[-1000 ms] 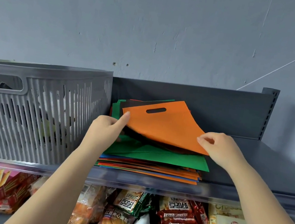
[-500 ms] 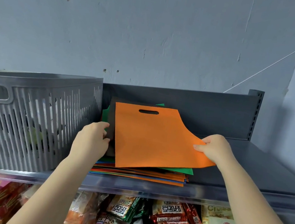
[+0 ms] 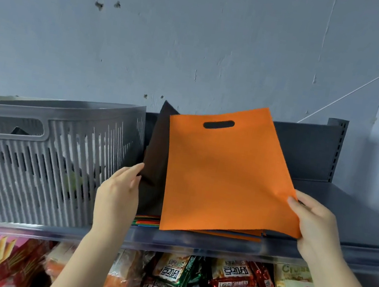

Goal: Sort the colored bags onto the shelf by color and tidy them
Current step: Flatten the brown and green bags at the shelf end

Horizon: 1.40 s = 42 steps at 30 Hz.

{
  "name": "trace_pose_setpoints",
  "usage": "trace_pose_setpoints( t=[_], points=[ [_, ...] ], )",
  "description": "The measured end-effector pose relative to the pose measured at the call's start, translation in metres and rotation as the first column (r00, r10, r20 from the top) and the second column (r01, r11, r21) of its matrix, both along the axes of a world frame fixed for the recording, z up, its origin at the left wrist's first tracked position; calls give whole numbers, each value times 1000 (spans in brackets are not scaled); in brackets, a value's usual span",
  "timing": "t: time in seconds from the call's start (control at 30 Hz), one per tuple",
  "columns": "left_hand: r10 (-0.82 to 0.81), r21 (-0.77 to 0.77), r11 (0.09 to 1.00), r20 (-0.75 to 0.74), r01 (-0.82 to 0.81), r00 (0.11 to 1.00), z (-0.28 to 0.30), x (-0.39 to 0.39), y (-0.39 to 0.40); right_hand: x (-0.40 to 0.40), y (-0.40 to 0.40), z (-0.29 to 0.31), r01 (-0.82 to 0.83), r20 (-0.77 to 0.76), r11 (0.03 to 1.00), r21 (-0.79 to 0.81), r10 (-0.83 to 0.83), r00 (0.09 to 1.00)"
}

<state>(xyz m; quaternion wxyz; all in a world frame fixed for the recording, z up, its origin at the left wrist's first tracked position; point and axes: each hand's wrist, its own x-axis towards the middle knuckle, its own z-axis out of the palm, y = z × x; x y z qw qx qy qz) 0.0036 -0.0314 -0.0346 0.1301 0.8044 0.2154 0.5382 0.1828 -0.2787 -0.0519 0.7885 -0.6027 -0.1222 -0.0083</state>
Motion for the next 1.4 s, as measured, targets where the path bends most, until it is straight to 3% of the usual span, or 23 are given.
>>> trace_pose_setpoints(
  t=[0.1, 0.23, 0.3, 0.43, 0.6, 0.73, 1.0, 1.23, 1.4],
  points=[
    [-104, -34, 993, 201, 113, 974, 0, -7, 0, -21, -1, -4, 27, -54, 993, 119, -21, 998],
    [-205, -49, 970, 364, 239, 908, 3, -15, 4, -59, -4, -2, 39, -137, 968, 248, -5, 991],
    [-240, -105, 944, 435, 313, 868, 7, -22, 7, -83, -8, -4, -35, -53, 974, 223, 48, 997],
    [-317, -242, 806, 594, 540, 739, 12, -40, 11, -119, -19, -24, 32, 79, 998, 62, -37, 996],
    [-370, -368, 547, 699, 752, 612, -1, -51, 8, -159, -41, -45, 111, -59, 944, 312, -98, 993],
    [-425, -408, 363, 727, 838, 539, -21, -52, -5, -205, -59, -52, 283, -105, 877, 388, -263, 959],
    [-624, -433, 144, 659, 890, 421, -52, -69, -43, -292, -101, -84, 508, -260, 803, 313, -442, 859],
    [-747, -467, 86, 554, 880, 367, -72, -83, -91, -353, -132, -104, 618, -298, 756, 218, -551, 779],
    [-824, -458, 78, 470, 885, 316, -73, -94, -135, -401, -174, -119, 723, -383, 662, 200, -626, 679]
  ],
)
